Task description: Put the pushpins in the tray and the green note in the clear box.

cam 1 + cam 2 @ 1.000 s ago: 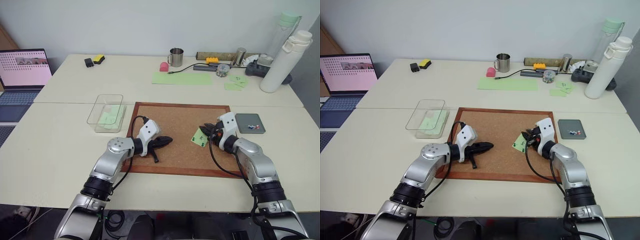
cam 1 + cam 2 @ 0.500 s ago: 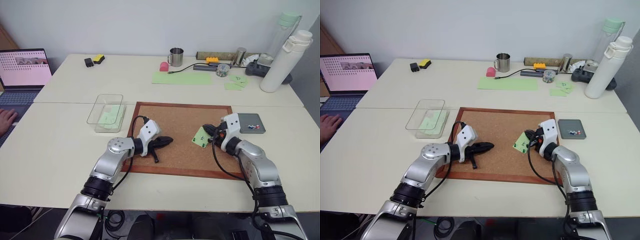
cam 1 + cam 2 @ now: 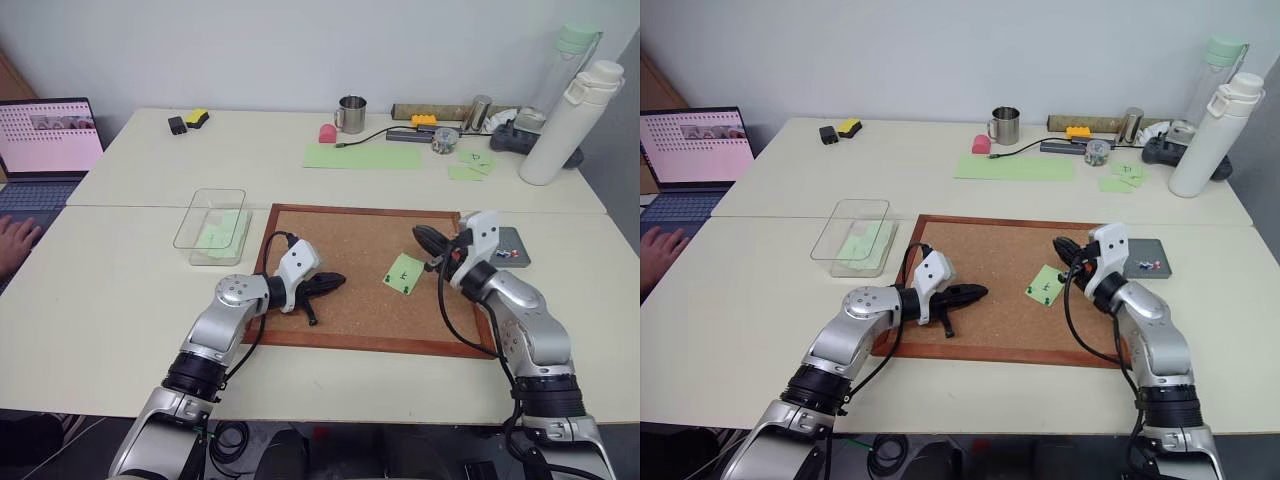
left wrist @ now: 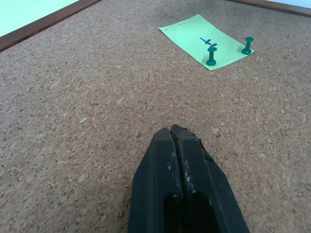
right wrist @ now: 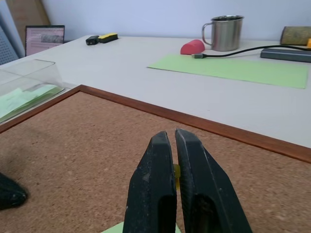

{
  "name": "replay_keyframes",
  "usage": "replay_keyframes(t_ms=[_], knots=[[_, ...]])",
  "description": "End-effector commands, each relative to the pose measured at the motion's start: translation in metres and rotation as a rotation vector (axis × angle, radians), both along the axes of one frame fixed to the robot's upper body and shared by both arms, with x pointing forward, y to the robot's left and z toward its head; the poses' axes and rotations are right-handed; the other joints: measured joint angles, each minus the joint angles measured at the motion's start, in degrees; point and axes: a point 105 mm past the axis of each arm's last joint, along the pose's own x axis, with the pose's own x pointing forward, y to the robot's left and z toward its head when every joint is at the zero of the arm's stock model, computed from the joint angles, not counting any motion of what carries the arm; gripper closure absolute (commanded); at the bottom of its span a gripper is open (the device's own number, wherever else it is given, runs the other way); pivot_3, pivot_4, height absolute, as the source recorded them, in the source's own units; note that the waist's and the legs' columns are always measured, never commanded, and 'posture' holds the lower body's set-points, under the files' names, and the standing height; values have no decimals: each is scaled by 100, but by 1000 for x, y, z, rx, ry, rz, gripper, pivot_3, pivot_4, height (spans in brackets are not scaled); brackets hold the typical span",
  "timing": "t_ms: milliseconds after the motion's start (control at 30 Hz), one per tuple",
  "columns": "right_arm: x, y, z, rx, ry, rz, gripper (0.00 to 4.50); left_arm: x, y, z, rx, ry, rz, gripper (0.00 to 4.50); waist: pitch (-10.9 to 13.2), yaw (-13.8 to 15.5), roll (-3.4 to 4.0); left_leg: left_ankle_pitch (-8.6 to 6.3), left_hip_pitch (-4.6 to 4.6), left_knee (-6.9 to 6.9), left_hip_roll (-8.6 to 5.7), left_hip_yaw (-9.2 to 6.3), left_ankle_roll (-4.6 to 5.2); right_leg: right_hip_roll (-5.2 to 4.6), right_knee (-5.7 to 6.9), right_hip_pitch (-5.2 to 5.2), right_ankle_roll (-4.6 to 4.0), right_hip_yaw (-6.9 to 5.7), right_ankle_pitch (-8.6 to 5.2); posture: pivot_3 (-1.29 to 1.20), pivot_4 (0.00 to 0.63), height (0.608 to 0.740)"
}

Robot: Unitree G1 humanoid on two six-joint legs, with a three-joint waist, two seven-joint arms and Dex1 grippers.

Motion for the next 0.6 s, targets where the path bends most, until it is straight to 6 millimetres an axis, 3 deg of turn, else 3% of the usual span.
replay_keyframes(t_ms=[33,133,467,600], knots=[[11,-52,17,-40,-41,-235,4415,-5,4,-17,46,52,4,4500,0,-1,0,0,0,0,0,1,0,0,0,0,0,1,0,0,150,740],[17,-85,10,-44,18,-350,4415,-6,4,-19,46,56,1,4500,0,0,0,0,1,-1,0,2,0,0,0,0,0,1,0,0,150,740],[31,-115,-4,3,126,-426,4415,-9,7,-19,54,53,6,4500,-2,-13,4,0,5,-4,0,9,1,0,-1,0,0,8,0,0,150,740],[34,-121,-5,5,127,-448,3500,-10,10,-20,59,50,11,4500,-2,-15,4,0,5,-5,1,9,1,0,-2,0,0,8,0,0,150,740]])
